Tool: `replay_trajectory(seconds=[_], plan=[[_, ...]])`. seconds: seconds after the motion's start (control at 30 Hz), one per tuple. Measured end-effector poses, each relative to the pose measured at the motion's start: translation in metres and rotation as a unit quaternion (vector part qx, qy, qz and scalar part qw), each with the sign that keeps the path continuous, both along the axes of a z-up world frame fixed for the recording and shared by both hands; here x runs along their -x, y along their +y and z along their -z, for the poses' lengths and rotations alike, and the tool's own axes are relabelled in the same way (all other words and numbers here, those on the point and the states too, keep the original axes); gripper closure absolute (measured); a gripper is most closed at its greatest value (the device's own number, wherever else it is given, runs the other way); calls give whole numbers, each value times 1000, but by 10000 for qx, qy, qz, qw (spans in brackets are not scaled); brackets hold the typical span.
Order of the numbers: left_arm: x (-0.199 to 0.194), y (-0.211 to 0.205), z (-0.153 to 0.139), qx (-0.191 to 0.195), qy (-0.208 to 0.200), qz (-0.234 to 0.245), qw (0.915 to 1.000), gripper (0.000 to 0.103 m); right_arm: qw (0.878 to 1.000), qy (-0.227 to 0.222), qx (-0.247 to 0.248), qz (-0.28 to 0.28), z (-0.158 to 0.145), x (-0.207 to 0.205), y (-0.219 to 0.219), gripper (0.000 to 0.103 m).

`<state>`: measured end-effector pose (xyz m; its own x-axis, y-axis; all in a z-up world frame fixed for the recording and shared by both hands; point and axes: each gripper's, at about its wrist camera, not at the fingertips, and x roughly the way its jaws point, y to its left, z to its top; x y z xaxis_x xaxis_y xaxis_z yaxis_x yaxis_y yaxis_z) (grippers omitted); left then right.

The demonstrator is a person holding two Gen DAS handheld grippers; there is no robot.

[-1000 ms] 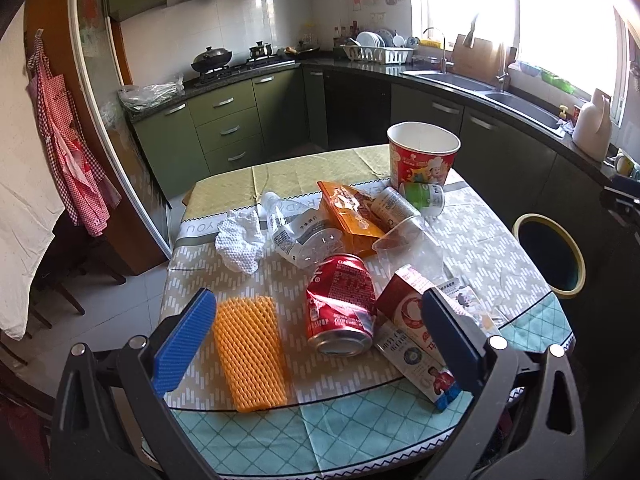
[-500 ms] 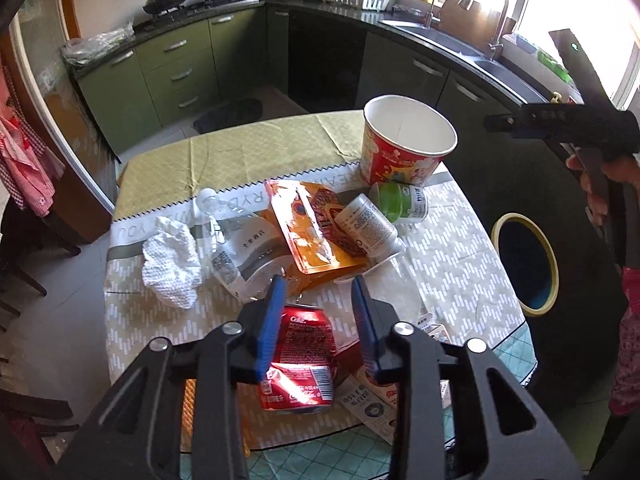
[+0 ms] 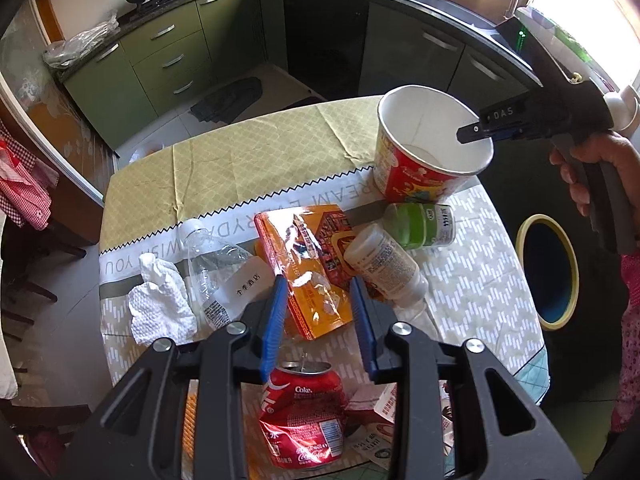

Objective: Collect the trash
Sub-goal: 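Grasp the red-and-white paper bucket rim with the right gripper while left gripper approaches a plastic cup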

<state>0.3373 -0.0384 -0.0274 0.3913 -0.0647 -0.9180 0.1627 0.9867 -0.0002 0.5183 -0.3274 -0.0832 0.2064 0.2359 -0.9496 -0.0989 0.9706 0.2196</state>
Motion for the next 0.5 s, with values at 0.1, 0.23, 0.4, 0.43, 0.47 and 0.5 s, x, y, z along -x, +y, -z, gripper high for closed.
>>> replay_trajectory(seconds=[0.1,0.23,0.4,0.43,0.47,0.5], plan=[[-12,2,12,48,216,-68,9997,71,9997,174,-159,57,15,-5,-2,77],[-22,-3,21,18,324,-29,9995,71,9994,157,-247,189,26,-6,-6,98],[-31,-13,26,77,444,79,9990,71,9983,-19,-517,258,14,-3,-24,99],[-33,-17,25,149,452,146,9988,71,9982,-93,-536,268,8,-1,-30,99],[-34,-22,24,204,454,209,9985,71,9979,-162,-563,294,1,2,-36,99],[-36,-28,23,245,440,287,9983,71,9973,-212,-609,340,-4,5,-44,99]])
